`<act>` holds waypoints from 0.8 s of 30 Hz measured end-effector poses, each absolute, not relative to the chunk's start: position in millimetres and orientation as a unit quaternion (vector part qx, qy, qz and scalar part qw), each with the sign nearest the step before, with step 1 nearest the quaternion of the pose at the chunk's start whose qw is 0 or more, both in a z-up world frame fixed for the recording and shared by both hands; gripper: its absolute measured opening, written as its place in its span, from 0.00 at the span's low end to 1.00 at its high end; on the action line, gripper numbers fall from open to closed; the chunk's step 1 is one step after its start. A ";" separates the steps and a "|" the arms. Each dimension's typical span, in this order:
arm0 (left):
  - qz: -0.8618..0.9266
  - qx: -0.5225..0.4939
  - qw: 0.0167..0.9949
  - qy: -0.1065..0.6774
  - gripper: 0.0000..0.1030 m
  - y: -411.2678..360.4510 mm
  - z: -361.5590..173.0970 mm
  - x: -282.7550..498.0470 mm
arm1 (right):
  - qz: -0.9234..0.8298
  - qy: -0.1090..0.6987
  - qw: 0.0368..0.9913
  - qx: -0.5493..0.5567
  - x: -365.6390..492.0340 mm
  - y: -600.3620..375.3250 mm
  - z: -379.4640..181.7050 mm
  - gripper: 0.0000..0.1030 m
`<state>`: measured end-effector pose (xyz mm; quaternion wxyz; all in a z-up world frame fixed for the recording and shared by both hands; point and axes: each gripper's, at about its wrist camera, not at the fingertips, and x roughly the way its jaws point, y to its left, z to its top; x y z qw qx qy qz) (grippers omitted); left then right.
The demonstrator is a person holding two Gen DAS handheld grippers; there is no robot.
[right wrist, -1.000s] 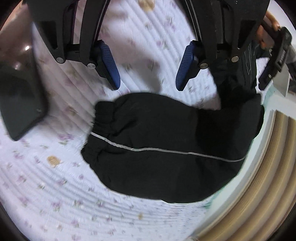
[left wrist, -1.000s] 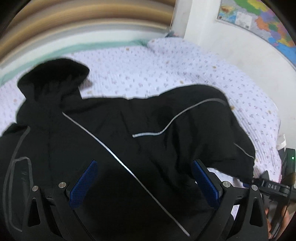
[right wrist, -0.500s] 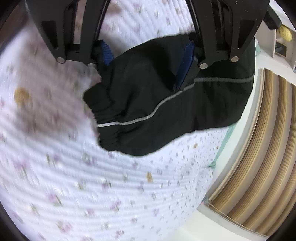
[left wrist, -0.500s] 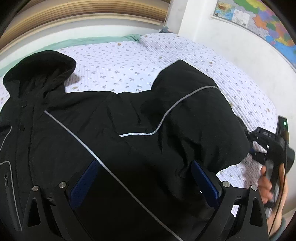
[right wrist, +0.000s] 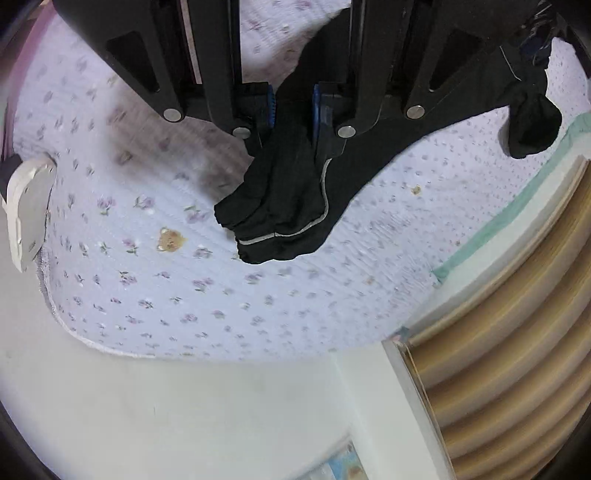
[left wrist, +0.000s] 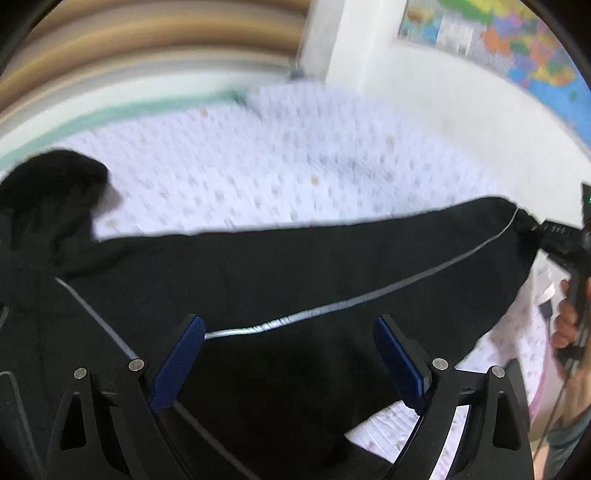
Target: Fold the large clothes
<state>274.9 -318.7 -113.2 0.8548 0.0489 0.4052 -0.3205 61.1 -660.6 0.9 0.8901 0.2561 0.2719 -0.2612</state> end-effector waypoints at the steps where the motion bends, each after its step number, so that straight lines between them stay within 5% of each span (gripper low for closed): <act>1: -0.306 0.063 0.849 0.425 0.90 -328.7 -129.1 281.4 | -0.260 0.282 0.888 0.253 68.5 -664.5 -0.2 0.17; 5: -0.279 0.081 0.820 0.493 0.91 -344.2 -184.7 295.7 | -0.244 0.318 0.880 0.257 83.5 -665.3 -36.7 0.26; 8: -0.283 0.085 0.820 0.491 0.93 -346.2 -181.3 292.7 | -0.216 0.316 0.872 0.304 75.7 -681.3 -60.2 0.45; 13: -0.298 0.096 0.811 0.495 0.96 -345.2 -181.8 294.0 | -0.199 0.312 0.878 0.305 95.0 -675.6 -67.2 0.49; 14: -0.299 0.095 0.811 0.494 0.96 -343.8 -178.9 293.0 | -0.202 0.314 0.882 0.289 98.1 -670.4 -64.1 0.44; 15: -0.300 0.091 0.813 0.490 0.94 -339.3 -173.4 290.7 | -0.204 0.317 0.886 0.270 100.3 -663.2 -58.7 0.22; 16: -0.303 0.083 0.818 0.481 0.92 -331.1 -164.5 287.7 | -0.202 0.319 0.891 0.251 104.4 -654.0 -52.7 0.15; 24: -0.288 0.043 0.860 0.419 0.89 -226.9 -84.1 272.4 | -0.120 0.313 0.935 0.112 139.0 -504.1 21.3 0.15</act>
